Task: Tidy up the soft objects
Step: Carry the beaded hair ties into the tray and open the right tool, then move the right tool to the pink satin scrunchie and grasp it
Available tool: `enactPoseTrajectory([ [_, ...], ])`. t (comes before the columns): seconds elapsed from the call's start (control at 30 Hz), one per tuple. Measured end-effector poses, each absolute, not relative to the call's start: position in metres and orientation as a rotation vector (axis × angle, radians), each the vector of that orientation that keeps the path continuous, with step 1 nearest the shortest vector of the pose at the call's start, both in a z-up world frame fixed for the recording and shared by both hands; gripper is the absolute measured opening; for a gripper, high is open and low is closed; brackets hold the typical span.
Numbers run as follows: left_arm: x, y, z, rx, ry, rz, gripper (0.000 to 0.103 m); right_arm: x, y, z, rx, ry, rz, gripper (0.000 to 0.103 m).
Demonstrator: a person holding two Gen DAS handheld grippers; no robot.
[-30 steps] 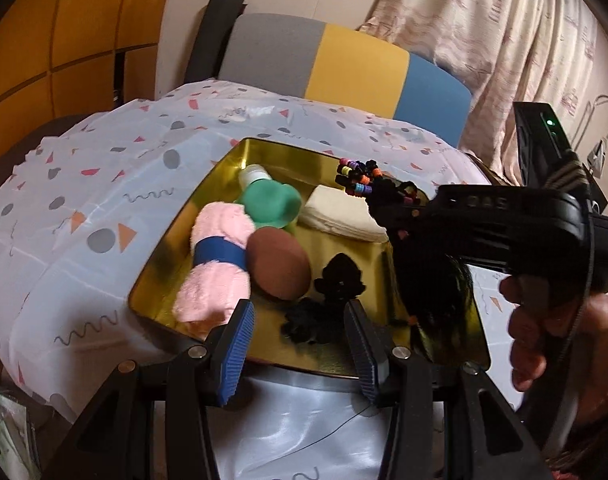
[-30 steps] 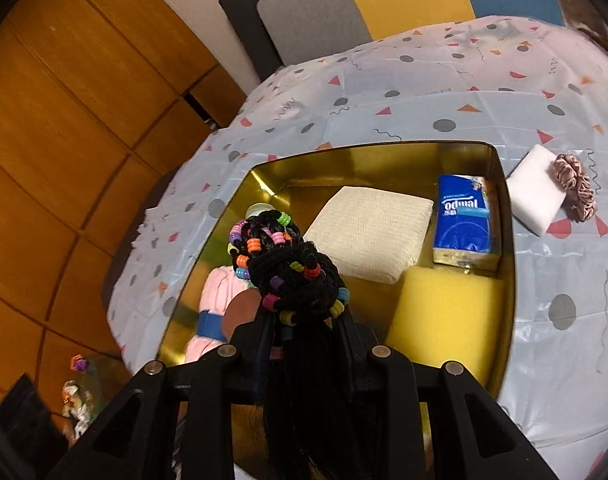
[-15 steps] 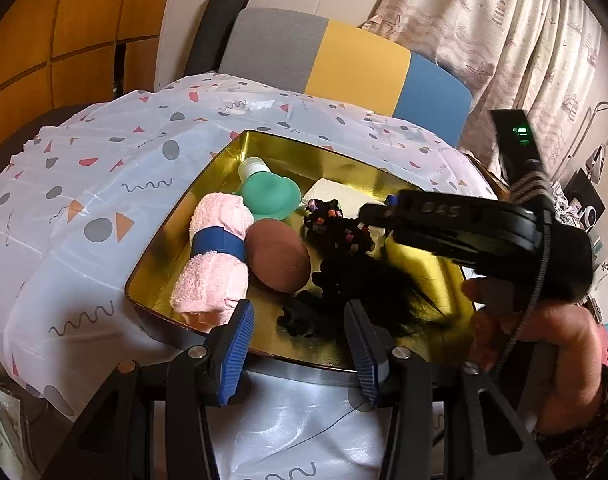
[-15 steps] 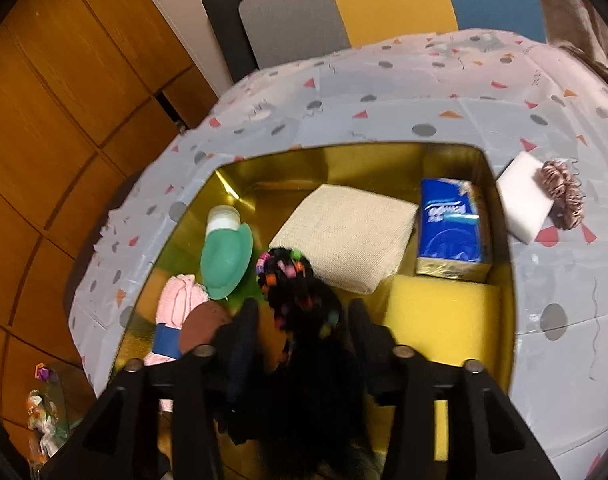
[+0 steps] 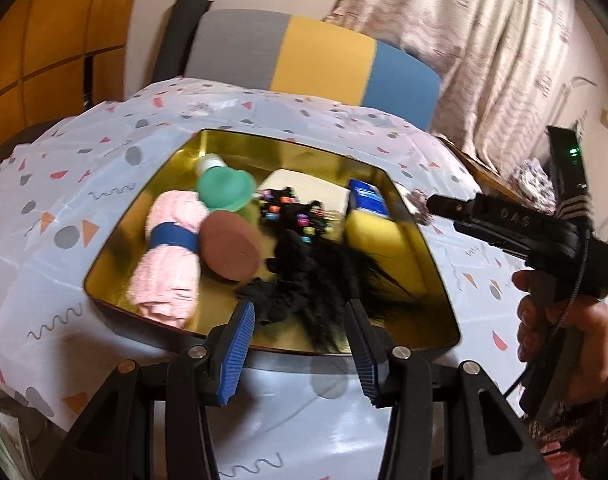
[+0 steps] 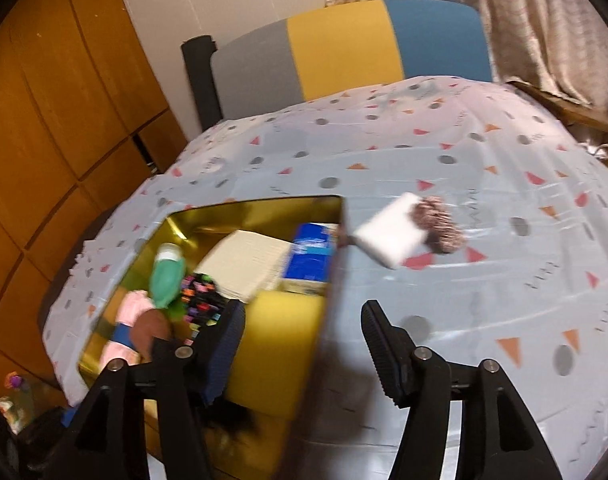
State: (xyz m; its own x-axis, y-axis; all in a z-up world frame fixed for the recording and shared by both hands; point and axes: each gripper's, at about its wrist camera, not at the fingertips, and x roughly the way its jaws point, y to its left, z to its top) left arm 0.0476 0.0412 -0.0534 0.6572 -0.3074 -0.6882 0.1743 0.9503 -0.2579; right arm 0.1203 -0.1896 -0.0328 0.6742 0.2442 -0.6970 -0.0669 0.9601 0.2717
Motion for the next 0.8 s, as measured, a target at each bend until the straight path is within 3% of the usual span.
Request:
enactPoseTrajectory([
  [0.43, 0.031, -0.005, -0.052, -0.101, 0.811, -0.390, 0.047, 0.116, -0.279, -0.083, 0.200, 0.943, 0.003, 0.062],
  [0.8, 0.032, -0.026, -0.052, -0.156, 0.848, -0.397, 0.047, 0.205, -0.289, -0.072, 0.172, 0.866, 0.021, 0.066],
])
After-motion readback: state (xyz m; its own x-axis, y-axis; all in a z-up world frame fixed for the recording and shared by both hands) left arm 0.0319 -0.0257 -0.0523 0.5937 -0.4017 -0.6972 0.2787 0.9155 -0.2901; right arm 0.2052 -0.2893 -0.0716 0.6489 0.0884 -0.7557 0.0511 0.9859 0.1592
